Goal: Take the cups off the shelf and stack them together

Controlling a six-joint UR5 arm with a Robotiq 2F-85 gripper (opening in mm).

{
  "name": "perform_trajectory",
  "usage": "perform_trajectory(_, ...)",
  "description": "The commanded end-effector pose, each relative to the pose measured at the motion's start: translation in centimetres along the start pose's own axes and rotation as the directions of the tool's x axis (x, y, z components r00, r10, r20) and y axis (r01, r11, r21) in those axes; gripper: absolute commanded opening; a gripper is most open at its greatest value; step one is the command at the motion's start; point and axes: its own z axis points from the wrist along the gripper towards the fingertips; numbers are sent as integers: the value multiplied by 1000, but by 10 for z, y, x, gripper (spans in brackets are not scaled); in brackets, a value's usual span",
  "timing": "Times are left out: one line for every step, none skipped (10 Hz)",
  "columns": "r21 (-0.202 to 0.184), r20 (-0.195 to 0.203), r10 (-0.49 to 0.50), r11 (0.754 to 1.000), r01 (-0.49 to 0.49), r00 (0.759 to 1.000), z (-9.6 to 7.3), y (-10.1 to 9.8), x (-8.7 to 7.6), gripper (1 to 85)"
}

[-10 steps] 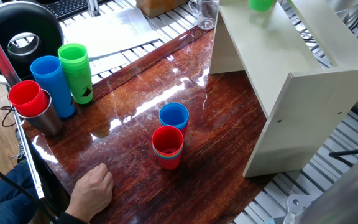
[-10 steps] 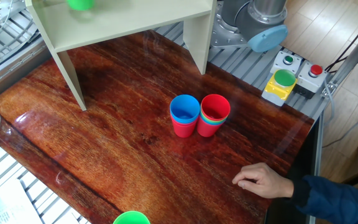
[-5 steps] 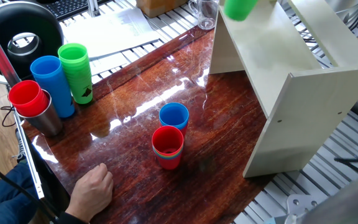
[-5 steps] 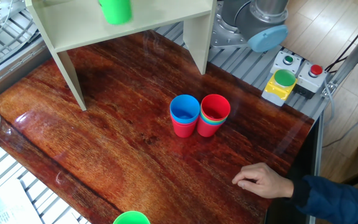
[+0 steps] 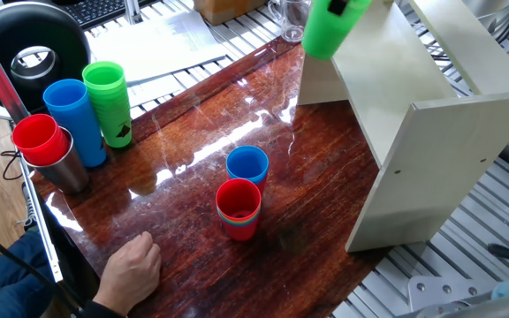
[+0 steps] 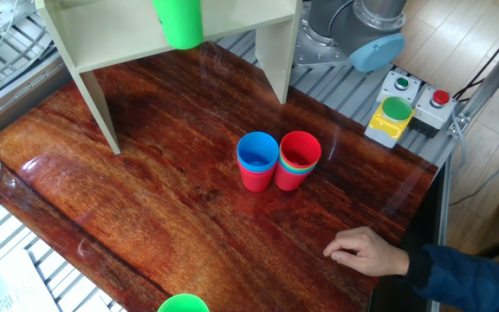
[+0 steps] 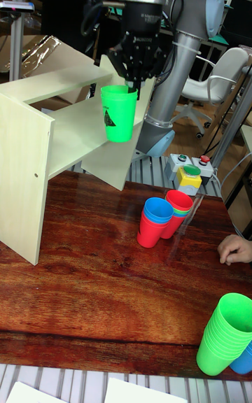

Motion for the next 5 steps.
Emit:
perform_trajectory(55, -78, -73, 995, 77, 994, 2, -8, 22, 13)
perform_trajectory(101, -116, -126, 985, 138, 985, -2, -24, 28, 13)
perform_trajectory(177, -143, -205, 957, 229, 968, -6, -47, 28, 13)
perform_trajectory(234, -183, -242, 930, 282, 953, -11, -66, 31, 13)
perform_trajectory(278, -240, -280, 897, 342, 929, -17, -83, 38, 13)
